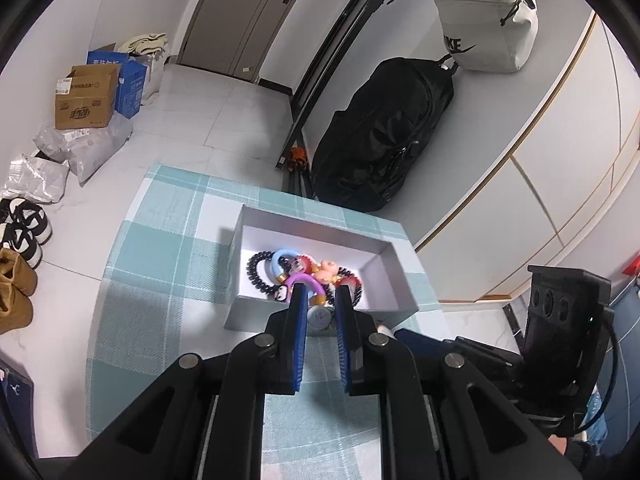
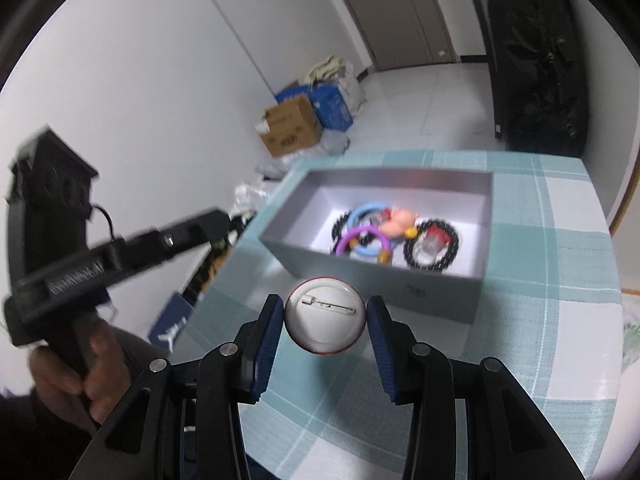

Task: Organize jewelry
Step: 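Grasp and lift the badge with the right gripper while the left gripper carries the charm, then lower the charm and badge into the box and open both grippers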

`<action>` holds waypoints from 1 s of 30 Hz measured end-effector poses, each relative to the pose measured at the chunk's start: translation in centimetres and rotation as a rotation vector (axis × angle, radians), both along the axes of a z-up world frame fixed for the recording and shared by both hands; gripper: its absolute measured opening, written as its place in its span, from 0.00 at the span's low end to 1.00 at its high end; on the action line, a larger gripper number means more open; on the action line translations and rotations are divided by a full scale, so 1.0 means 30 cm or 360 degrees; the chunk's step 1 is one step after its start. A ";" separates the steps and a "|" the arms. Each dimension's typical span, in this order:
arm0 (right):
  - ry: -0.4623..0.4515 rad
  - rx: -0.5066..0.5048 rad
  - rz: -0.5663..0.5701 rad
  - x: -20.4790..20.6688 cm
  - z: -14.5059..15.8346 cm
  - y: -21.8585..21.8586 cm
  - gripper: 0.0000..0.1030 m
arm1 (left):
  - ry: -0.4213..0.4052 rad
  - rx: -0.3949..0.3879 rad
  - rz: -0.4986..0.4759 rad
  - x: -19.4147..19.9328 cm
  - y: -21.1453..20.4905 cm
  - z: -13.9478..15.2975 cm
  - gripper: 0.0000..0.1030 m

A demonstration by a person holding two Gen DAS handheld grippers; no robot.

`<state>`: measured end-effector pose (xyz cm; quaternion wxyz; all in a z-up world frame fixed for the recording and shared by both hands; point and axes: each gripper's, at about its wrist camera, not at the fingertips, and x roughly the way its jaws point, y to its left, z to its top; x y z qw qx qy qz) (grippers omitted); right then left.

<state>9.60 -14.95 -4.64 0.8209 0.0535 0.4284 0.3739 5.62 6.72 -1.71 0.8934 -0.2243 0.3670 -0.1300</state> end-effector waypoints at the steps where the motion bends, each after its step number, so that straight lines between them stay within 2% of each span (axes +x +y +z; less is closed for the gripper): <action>1: -0.0016 0.0021 -0.0012 0.003 0.011 -0.011 0.40 | -0.0016 0.0009 -0.0003 0.000 -0.002 0.004 0.09; 7: -0.0109 0.0124 -0.0050 0.038 0.087 -0.053 0.40 | -0.0031 0.0036 -0.0001 0.031 -0.017 0.025 0.09; 14: -0.0131 0.0185 -0.0038 0.102 0.129 -0.052 0.40 | -0.0006 0.0059 -0.0027 0.107 -0.052 0.029 0.09; 30: -0.0045 0.0184 -0.0030 0.287 0.057 -0.046 0.40 | 0.0179 0.0077 -0.0112 0.303 -0.093 -0.056 0.09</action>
